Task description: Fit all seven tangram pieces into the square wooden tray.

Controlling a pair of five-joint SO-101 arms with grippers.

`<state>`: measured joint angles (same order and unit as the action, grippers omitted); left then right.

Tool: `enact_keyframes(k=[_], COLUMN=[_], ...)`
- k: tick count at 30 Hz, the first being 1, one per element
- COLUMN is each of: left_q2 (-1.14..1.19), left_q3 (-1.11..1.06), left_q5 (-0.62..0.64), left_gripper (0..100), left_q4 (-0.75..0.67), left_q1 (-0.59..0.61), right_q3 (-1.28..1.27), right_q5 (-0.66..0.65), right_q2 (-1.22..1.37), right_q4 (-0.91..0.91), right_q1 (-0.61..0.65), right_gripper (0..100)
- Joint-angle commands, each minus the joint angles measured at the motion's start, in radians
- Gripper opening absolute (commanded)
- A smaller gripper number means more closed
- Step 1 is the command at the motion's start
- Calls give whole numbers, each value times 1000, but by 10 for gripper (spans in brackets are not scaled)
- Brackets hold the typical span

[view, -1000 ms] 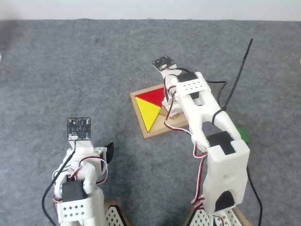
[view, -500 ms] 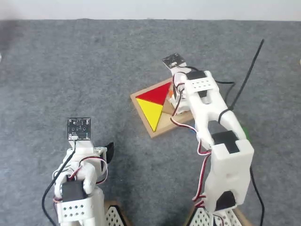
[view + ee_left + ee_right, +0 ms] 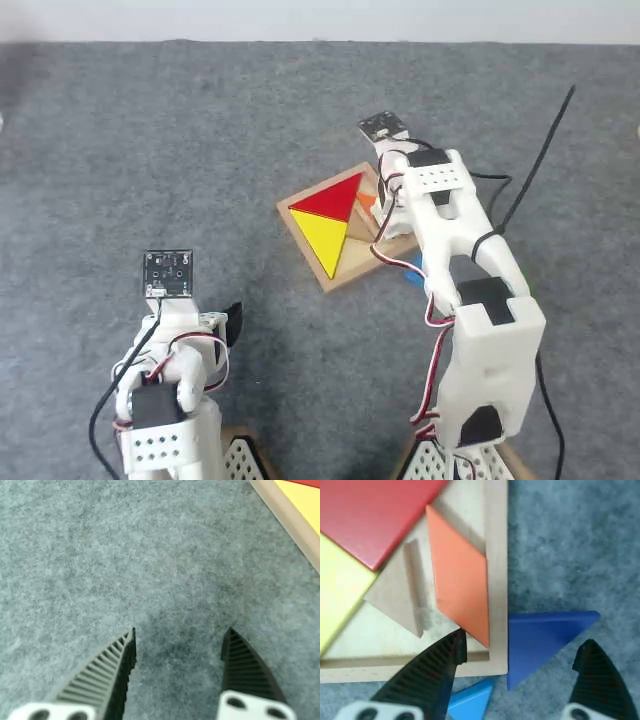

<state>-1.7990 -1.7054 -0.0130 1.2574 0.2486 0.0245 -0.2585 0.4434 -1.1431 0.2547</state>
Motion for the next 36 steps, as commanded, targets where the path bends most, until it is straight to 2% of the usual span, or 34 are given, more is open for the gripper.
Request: enact_keyframes(k=[1, 14, 22, 26, 29, 36], left_q2=[-21, -21, -21, -21, -21, -21], left_q3=[22, 22, 22, 22, 22, 22], left_q5=[8, 8, 8, 8, 8, 8], left_gripper=[271, 271, 271, 271, 271, 271], left_q4=[5, 5, 5, 5, 5, 5], left_q1=[0, 0, -2, -2, -2, 0], right_q3=[34, 40, 40, 40, 41, 41], right_q5=[23, 26, 0, 15, 91, 94], right_q2=[-93, -97, -96, -88, -51, 30], right_q4=[-18, 38, 101, 143, 179, 191], right_q1=[-13, -4, 90, 102, 96, 97], right_gripper=[340, 340, 340, 340, 340, 340])
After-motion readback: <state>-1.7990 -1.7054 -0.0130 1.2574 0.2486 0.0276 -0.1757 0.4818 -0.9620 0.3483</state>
